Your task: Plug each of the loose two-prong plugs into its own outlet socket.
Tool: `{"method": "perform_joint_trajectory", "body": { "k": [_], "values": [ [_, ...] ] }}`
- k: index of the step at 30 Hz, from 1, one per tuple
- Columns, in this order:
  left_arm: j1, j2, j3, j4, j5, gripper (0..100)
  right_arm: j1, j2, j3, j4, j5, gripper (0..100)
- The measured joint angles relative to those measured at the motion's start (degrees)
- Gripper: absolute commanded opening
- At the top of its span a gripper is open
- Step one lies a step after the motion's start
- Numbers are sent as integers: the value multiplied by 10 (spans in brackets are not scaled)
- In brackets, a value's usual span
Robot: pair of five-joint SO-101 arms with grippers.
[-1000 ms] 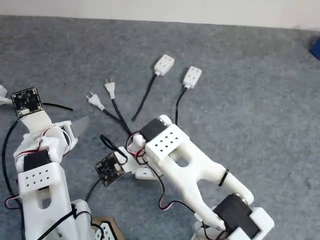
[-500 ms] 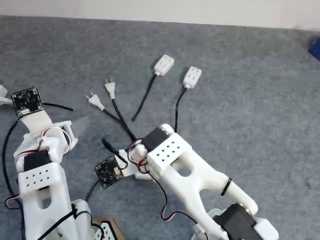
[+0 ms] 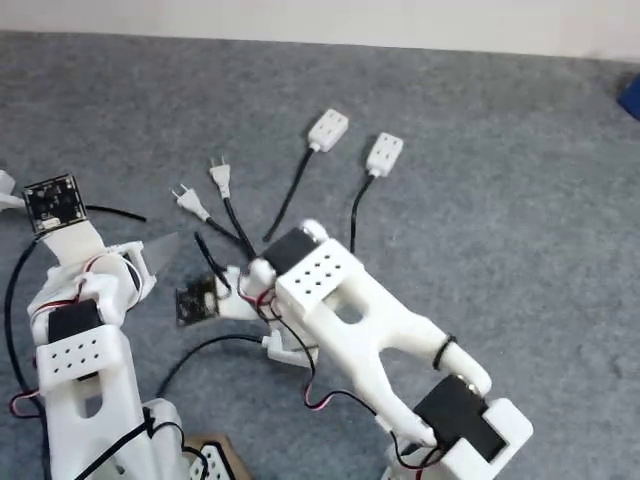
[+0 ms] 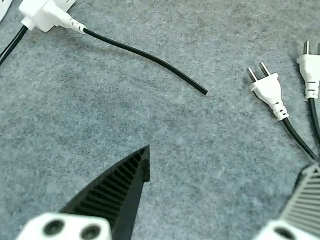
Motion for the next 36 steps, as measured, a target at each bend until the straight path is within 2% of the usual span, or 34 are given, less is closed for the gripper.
{"method": "perform_joint_trajectory", "body": {
  "k": [4, 7, 11, 14, 24, 28, 30, 33, 36],
  "values": [
    [15, 0, 0, 0, 0, 433, 0, 0, -143, 117, -22, 323],
    [19, 0, 0, 0, 0, 433, 0, 0, -249, 140, -67, 331],
    [25, 0, 0, 0, -3, 433, 17, 0, -315, 144, -138, 331],
    [49, 0, 0, 0, -19, 433, 72, 0, -355, 144, -189, 331],
    [118, 0, 0, 25, -78, 433, 348, 0, -477, 144, -363, 331],
    [152, 0, -1, 54, -98, 433, 440, 0, -477, 144, -415, 331],
    [173, 0, -19, 86, -115, 433, 480, -2, -429, 144, -432, 331],
    [229, 0, -65, 182, -163, 432, 484, 0, -286, 141, -425, 331],
    [319, 0, -105, 290, -221, 432, 464, -20, -102, 62, -431, 331]
  ]
}}
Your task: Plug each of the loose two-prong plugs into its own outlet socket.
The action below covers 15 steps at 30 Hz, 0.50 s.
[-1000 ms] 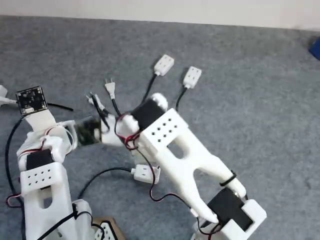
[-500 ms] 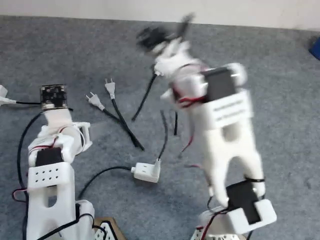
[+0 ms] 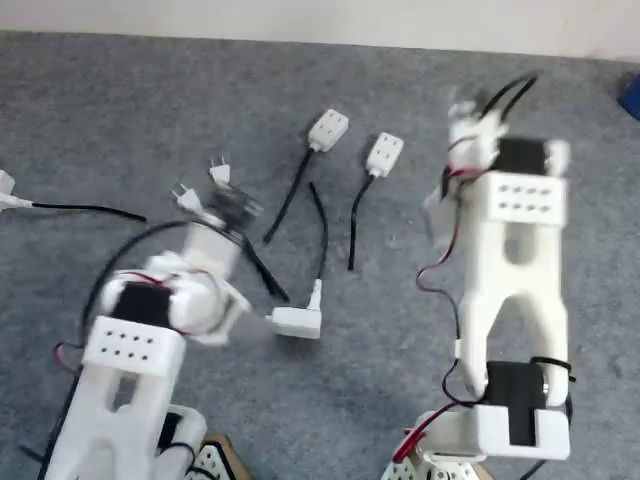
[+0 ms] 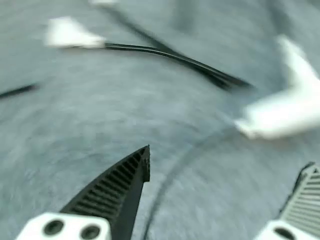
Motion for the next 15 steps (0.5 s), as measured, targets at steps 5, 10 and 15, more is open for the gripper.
{"method": "perform_joint_trajectory", "body": {
  "k": [5, 10, 15],
  "values": [
    [120, 0, -12, 41, -76, 432, -25, -139, 313, -214, -29, 331],
    [158, 0, 12, -14, -142, 432, -40, -309, 519, -288, -33, 331],
    [176, 3, 59, -70, -180, 431, -40, -432, 586, -298, -47, 331]
  ]
}}
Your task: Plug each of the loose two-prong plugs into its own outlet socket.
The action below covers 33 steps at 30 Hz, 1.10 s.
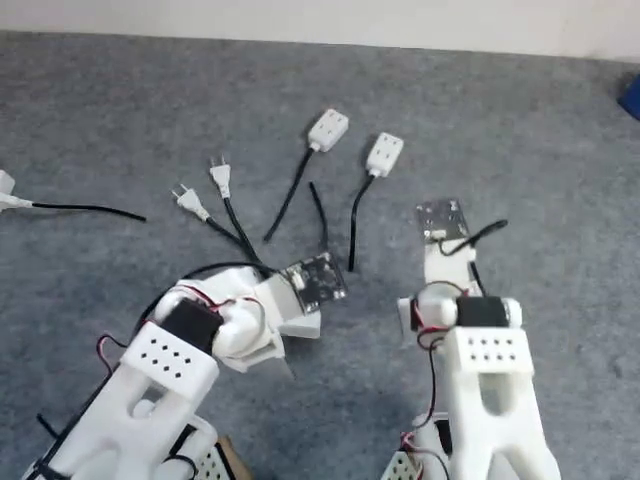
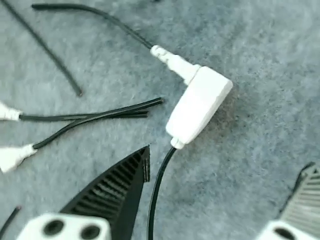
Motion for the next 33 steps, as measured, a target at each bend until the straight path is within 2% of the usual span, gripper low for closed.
{"method": "perform_joint_trajectory", "body": {
  "k": [6, 14, 20, 27, 30, 33],
  "values": [
    [11, 0, 46, -51, -26, 407, 9, -15, 10, -12, -1, 331],
    [13, 140, 37, -116, -25, 126, 9, 6, 10, -21, -1, 331],
    [17, 281, -31, -126, -28, 115, 9, 6, 13, -31, -1, 331],
    [10, 308, -68, -124, -18, 65, 9, 6, 56, -78, -1, 331],
    [-34, 308, -104, -102, -16, 63, 9, 6, 56, -81, -1, 331],
    [-106, 308, -153, -72, -19, 63, 9, 6, 56, -81, -1, 331]
  ]
}}
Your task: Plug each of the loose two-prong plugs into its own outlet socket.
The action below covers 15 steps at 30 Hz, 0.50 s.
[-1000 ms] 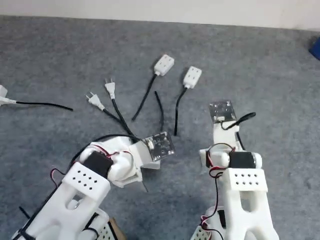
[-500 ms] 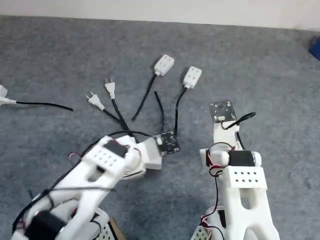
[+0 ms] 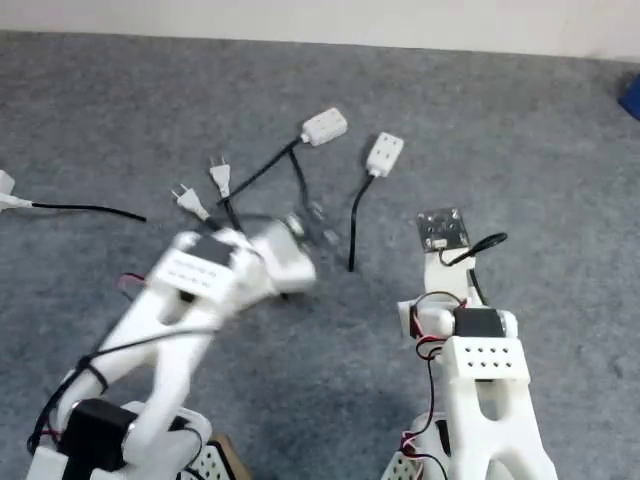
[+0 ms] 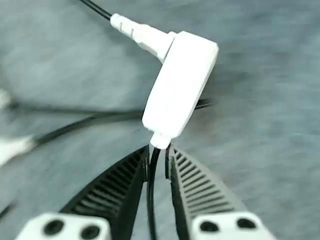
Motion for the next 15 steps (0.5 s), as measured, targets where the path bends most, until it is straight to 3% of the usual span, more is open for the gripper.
{"method": "perform_joint_trajectory", "body": {
  "k": [10, 12, 15],
  "values": [
    [-316, 3, -149, 34, -147, 69, 0, 0, 0, 0, -1, 331],
    [-368, 4, -169, 34, -167, 109, 0, 0, 0, 0, -1, 331],
    [-398, 4, -178, 34, -174, 245, 0, 0, 0, 0, -1, 331]
  ]
}}
